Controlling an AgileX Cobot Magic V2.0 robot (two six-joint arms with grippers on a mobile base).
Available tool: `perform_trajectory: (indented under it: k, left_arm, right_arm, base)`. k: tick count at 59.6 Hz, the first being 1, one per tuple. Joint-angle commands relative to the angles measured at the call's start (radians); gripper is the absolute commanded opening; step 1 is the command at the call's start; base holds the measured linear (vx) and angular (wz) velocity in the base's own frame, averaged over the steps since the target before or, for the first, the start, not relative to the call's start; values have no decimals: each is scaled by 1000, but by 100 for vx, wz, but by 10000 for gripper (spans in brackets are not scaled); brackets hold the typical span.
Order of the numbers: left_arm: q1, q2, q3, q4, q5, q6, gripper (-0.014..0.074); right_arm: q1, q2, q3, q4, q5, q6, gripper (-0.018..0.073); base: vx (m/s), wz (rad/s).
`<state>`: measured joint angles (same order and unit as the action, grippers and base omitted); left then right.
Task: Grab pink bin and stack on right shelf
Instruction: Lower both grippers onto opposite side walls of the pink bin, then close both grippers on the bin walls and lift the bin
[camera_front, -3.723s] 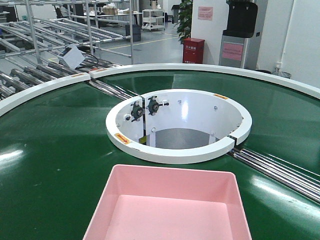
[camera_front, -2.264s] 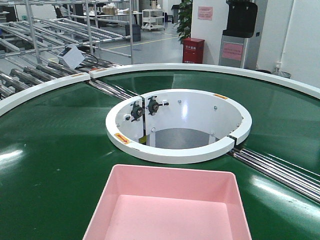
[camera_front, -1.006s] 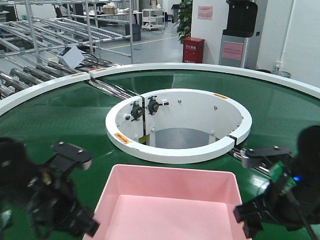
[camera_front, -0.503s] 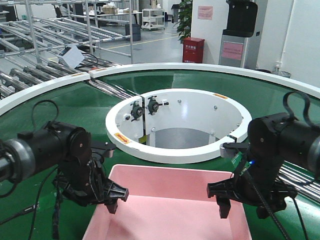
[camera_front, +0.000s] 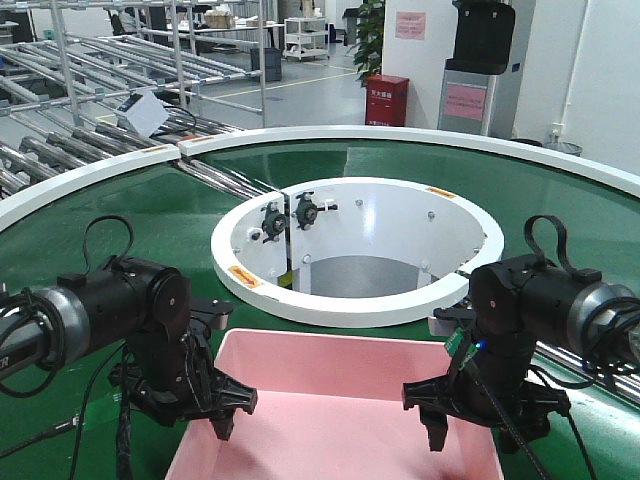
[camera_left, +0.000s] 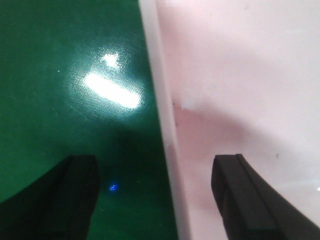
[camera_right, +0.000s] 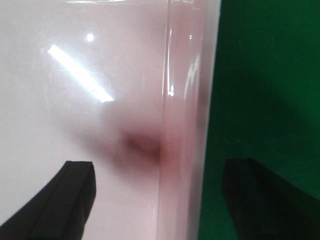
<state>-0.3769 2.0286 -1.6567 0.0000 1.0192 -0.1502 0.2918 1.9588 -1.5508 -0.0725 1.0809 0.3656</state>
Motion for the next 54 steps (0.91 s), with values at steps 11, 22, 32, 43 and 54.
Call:
perform_trajectory:
  k: [11,22,32,43,54]
  left_arm:
    - [0,-57,-32,0,-17,-14,442]
    - [0,-57,-32,0,-7,-14,326]
    - [0,-57,-32,0,1,-14,221]
    - [0,-57,-32,0,-2,-32,135]
    - [0,-57,-32,0,-2,-32,121]
  right_arm:
    - [-4,-40,-31,-71,-13,39,432]
    - [-4,-18,-31,-72,-8,61,318]
    - [-4,-19,-31,-72,-10,81,204]
    - [-4,-20,-31,-72,-17,81,79]
    - [-4,-20,-31,-69,-13,81,12]
  base:
    - [0,0]
    - [0,0]
    - [0,0]
    - [0,0]
    - [0,0]
